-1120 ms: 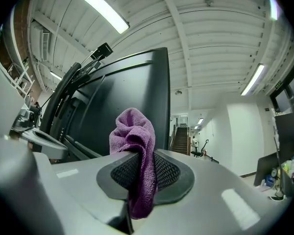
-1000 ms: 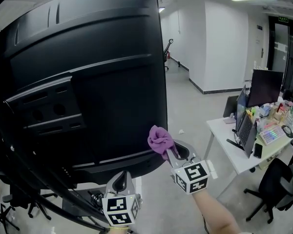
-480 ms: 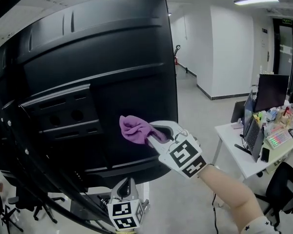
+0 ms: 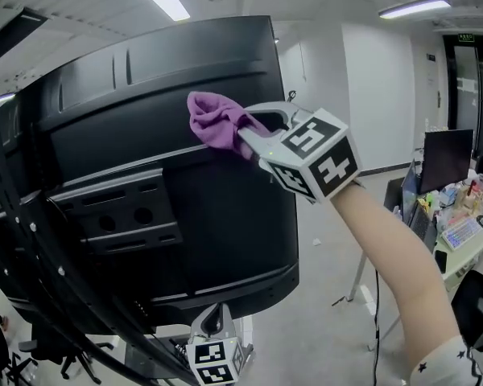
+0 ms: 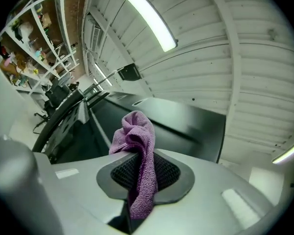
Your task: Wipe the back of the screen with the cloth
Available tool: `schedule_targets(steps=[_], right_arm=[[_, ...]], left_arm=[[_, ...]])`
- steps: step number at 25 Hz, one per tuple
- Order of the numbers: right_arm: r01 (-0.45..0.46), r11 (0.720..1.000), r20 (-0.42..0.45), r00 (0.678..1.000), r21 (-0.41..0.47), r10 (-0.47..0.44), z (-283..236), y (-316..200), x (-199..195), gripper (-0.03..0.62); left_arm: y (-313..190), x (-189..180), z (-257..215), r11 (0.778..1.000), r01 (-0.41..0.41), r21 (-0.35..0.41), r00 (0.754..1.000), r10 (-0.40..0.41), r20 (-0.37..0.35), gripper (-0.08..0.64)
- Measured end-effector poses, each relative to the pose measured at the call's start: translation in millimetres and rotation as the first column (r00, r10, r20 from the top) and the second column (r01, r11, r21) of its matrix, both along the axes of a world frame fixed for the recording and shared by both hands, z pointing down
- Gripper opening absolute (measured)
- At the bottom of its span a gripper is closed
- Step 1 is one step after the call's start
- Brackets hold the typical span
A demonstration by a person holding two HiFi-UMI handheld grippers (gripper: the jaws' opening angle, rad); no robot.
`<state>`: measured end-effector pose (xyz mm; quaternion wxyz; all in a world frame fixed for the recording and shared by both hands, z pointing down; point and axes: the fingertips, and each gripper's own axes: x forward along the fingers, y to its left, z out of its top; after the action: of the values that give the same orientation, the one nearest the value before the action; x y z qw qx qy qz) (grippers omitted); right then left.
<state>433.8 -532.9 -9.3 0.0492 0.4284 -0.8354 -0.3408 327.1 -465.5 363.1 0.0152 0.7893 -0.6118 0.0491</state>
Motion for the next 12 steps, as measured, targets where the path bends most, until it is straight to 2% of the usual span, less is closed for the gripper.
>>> schedule_targets(steps=[6,12], right_arm=[[-0.088,0.992,0.082,0.993,0.09,0.081,-85.1,-8.9,11.0,0.058],[-0.135,0.983,0.106,0.987,0.122,0.122,-105.0,-5.0,10.6,0.058]], left_arm=[[5.4,-3.0,-8.1,1.0,-0.002,0.008,1.0,0.002,0.009,0.008],[14.7,-20.2,-15.1,1.0,0.021,0.019,1.0,-0.022,0.008,0.008]])
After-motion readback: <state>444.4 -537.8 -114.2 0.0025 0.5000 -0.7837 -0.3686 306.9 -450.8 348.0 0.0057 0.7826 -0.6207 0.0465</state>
